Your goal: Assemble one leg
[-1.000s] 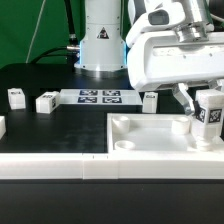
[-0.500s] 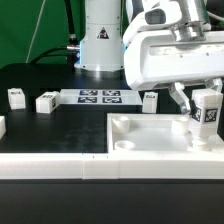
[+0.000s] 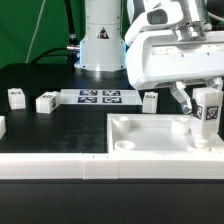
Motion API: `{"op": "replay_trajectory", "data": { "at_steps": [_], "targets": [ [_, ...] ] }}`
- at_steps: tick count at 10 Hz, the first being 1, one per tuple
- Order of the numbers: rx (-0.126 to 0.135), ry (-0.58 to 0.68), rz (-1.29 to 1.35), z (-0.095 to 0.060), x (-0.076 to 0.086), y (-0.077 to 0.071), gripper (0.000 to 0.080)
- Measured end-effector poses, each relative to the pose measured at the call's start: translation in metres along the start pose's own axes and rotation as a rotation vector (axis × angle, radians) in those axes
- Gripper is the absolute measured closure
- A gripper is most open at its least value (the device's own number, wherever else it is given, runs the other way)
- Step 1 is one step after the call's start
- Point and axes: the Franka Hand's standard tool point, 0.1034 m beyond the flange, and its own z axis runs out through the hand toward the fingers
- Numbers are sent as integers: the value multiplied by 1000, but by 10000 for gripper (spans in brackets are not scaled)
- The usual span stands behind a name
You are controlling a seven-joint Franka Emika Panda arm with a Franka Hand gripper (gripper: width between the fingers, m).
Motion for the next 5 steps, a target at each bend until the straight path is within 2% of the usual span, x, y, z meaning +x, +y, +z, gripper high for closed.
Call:
{"op": "replay_trajectory", "data": {
  "at_steps": [2,5],
  "targets": [
    [-1,-1,1,0,-1,1,508],
    [1,-17,5,6,-10,2,508]
  ]
}}
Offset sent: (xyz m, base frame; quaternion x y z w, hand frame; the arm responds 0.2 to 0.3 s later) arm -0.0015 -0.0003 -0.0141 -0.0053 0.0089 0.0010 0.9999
